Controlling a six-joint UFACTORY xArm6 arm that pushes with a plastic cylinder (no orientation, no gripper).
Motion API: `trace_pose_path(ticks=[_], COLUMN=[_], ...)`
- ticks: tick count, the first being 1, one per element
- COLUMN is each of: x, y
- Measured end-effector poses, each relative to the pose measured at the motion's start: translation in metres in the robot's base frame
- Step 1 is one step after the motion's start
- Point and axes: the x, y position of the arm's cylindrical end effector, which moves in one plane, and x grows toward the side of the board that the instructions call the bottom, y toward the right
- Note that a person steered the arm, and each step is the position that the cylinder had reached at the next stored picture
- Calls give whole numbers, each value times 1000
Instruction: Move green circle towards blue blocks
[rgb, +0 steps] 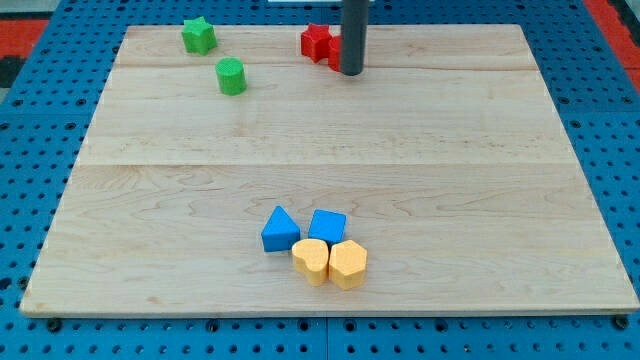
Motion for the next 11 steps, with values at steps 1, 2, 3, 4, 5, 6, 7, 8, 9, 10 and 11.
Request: trace_pose_path(ticks=[1,2,3,4,5,6,7,8,9,10,11], x=[51,68,70,69,69,78,79,71,5,-14,37], y=[-4,-35,-36,-36,-36,-66,-152,-242,-223,-146,-101])
